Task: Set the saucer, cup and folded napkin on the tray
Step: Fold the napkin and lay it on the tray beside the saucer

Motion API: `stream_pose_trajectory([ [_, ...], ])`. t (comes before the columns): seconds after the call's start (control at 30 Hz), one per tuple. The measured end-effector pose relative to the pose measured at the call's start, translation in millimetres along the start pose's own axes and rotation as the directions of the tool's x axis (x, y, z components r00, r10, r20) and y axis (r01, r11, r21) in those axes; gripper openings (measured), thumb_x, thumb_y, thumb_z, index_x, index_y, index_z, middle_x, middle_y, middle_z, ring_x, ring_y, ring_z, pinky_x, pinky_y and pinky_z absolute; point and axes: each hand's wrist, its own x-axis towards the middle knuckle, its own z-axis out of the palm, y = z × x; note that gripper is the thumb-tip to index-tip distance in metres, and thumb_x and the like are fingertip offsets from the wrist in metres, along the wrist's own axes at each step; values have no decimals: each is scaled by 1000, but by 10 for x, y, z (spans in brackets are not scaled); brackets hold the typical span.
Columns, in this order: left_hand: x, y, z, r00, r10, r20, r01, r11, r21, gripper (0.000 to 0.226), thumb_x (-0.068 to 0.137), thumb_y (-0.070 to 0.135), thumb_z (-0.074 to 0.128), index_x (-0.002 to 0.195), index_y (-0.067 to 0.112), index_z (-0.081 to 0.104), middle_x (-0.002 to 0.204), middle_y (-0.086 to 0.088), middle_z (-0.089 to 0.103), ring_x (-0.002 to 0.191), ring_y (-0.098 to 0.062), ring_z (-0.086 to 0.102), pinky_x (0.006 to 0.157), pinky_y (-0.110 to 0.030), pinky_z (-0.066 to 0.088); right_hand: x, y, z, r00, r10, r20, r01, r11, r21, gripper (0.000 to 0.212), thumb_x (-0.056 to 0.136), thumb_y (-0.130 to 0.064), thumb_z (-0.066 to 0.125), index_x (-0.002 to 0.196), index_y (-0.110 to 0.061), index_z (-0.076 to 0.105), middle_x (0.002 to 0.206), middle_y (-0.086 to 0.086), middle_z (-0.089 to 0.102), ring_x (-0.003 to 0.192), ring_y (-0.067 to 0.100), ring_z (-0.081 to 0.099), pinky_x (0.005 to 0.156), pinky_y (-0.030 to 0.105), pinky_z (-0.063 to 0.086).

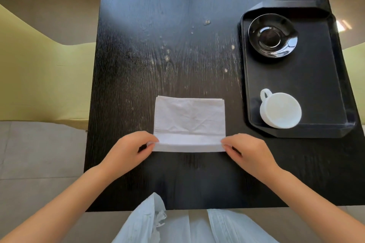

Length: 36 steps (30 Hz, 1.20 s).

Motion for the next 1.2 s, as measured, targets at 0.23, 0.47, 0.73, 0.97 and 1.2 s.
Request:
stream_pose_trajectory([
  [0.23,574,11,-171,958,-51,-282,52,999,-4,15,83,4,65,97,6,70,87,-4,64,82,-16,57,76,-27,46,620,71,-103,957,239,-165,-233,971,57,7,82,-9,68,89,-9,68,81,5,68,74,19,61,63,36,54],
  [0.47,1063,-225,-12,940,-101,-326,128,990,62,14,85,9,64,96,7,71,87,-9,64,85,-23,57,75,-32,46,996,291,163,906,377,-194,-391,919,-38,7,83,-11,62,78,-9,66,74,6,63,68,23,56,58,36,46],
  [0.73,1040,-69,215,892,-115,-437,198,969,149,51,96,20,39,144,7,27,153,-8,26,143,-21,16,116,-43,13,977,74,324,884,309,-351,-412,870,-271,40,86,-16,54,126,-10,52,131,13,55,123,31,47,92,46,40],
  [0.97,1079,102,831,982,79,-172,4,901,435,56,93,21,27,146,6,15,155,-8,18,143,-20,9,114,-49,7,953,-206,922,965,263,4,-247,911,-330,54,93,-22,27,144,-6,24,153,12,28,143,24,17,115,45,8],
  [1.2,1192,-27,880,997,20,-77,19,881,473,57,94,28,24,145,5,17,155,-9,21,142,-18,11,113,-48,10,967,-38,932,972,186,144,-123,922,-367,55,97,-33,20,146,-6,17,155,7,20,143,17,12,116,41,5],
])
